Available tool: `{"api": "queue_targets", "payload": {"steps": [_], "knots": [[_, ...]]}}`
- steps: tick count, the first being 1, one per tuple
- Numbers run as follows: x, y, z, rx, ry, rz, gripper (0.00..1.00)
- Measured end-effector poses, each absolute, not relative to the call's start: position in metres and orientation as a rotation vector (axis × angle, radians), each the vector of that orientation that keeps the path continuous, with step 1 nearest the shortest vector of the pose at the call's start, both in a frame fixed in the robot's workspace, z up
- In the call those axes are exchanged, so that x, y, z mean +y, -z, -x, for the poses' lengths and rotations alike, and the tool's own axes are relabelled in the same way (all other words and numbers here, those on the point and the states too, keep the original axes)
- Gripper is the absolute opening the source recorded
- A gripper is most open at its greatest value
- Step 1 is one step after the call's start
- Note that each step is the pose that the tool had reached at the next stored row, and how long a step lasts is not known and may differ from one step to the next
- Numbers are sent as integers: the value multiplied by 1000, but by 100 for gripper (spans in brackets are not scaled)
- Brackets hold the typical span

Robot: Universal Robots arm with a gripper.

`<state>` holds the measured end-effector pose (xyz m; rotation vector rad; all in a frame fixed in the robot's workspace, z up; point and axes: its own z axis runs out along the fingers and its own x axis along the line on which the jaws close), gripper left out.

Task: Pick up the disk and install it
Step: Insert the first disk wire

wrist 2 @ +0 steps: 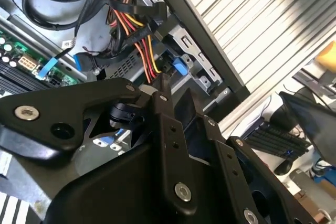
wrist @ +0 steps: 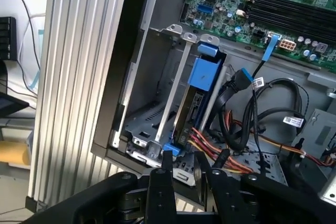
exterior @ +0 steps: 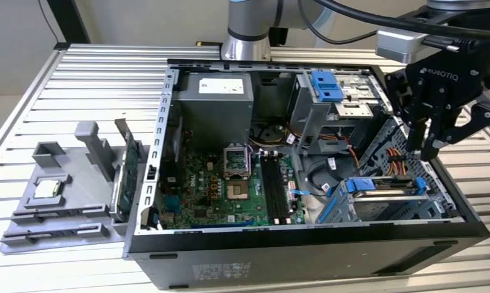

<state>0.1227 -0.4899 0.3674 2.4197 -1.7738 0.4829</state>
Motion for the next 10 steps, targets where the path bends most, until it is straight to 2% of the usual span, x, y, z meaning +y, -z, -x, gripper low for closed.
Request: {"api": "queue_targets", "payload": {"steps": [10], "knots": [[-484, -361, -124, -1721, -500, -2446, 100]]}}
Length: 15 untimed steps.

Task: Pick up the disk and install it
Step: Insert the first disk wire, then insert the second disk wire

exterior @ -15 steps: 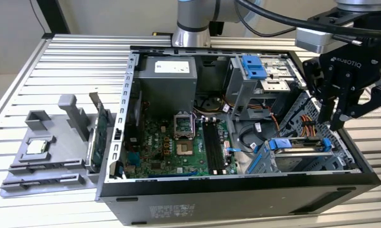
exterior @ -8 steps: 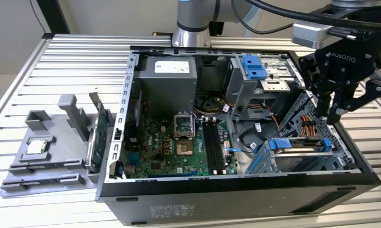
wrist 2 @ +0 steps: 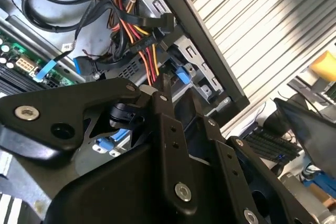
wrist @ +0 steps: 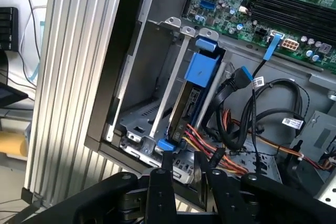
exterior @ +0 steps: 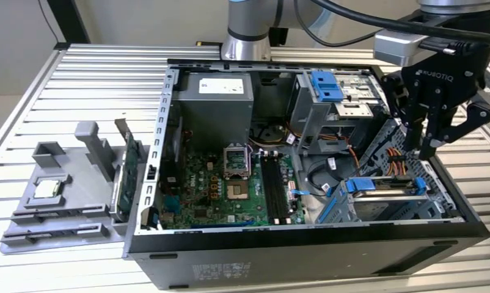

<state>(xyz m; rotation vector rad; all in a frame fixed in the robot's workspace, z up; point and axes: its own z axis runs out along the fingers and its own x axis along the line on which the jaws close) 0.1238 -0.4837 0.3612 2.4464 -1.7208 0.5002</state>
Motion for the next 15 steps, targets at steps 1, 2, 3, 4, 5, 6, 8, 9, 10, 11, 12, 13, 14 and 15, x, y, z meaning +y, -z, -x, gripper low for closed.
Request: {"api": "queue_targets", "payload": {"steps": [1, 2, 3, 4, 5, 6, 8, 9, 10, 11, 12, 13, 14, 15], "knots": [[-484, -361, -124, -1716, -501, -2450, 100], [-483, -361, -124, -1711, -501, -2455, 100], [-483, -361, -124, -1706, -502, -2459, 100], [-483, -361, -124, -1704, -502, -2461, 100], [-483, -361, -124, -1704, -502, -2461, 100], [-483, -361, -124, -1703, -502, -2461, 100], [-483, -361, -124, -1704, -502, -2461, 100], [-483, -361, -124, -1704, -502, -2461, 100], [-483, -361, -124, -1703, -502, -2462, 100], [-483, -361, -124, -1702, -502, -2463, 100], [-482, -360, -124, -1698, -502, -2466, 100], [-481, -360, -124, -1692, -503, -2471, 100], [-481, -360, -124, -1685, -503, -2477, 100], [-481, -359, -123, -1677, -504, -2484, 100]]}}
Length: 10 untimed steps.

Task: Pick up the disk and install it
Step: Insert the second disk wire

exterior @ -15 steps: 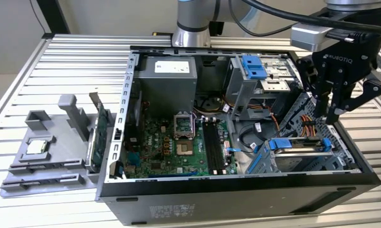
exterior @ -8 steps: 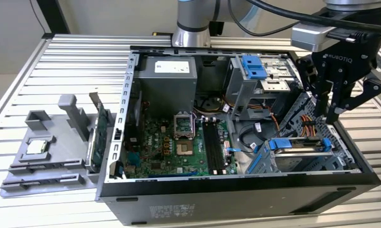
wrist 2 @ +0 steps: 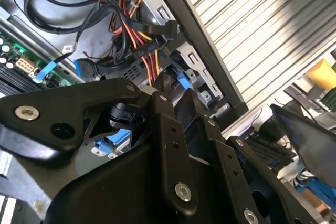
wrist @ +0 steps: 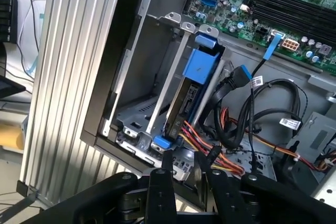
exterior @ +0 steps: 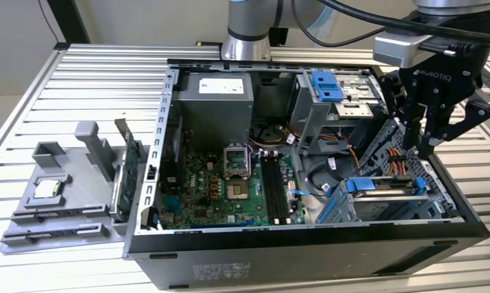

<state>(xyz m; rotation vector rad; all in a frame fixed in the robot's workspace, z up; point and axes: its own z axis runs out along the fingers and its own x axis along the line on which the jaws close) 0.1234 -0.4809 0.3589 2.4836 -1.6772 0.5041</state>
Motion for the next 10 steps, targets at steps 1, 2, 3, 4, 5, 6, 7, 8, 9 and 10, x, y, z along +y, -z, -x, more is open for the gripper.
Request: {"api": "queue_targets", "payload": {"steps": [1, 2, 3, 4, 5, 6, 7, 8, 9, 10], "knots": [[-480, -358, -123, -1669, -505, -2490, 100], [-480, -357, -123, -1661, -506, -2497, 100], [-479, -356, -122, -1652, -507, -2504, 100], [-478, -356, -122, -1643, -508, -2511, 100], [-478, -356, -122, -1631, -510, -2520, 100], [-477, -356, -122, -1616, -512, -2529, 100], [-477, -356, -122, -1600, -515, -2539, 100], [-477, -356, -122, -1581, -520, -2548, 100], [-477, -356, -122, -1562, -526, -2554, 100], [-477, -356, -122, -1544, -533, -2556, 100]]}}
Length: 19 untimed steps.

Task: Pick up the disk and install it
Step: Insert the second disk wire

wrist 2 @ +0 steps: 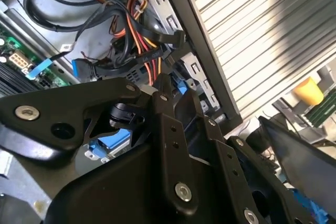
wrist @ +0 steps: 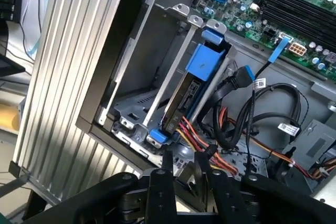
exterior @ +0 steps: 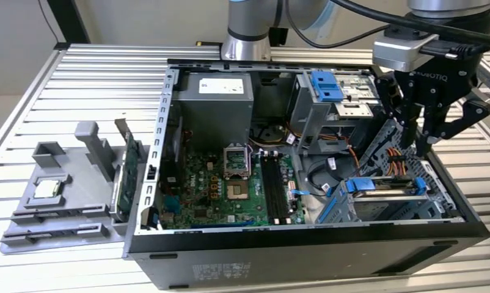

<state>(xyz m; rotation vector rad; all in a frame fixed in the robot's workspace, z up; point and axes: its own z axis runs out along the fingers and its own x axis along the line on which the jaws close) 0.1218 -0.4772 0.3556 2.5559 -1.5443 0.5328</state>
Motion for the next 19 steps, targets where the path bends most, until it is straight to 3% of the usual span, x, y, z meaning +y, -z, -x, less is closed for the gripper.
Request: {"api": "queue_targets", "payload": {"steps": [19], "knots": [[-476, -353, -121, -1278, -631, -2577, 100]]}}
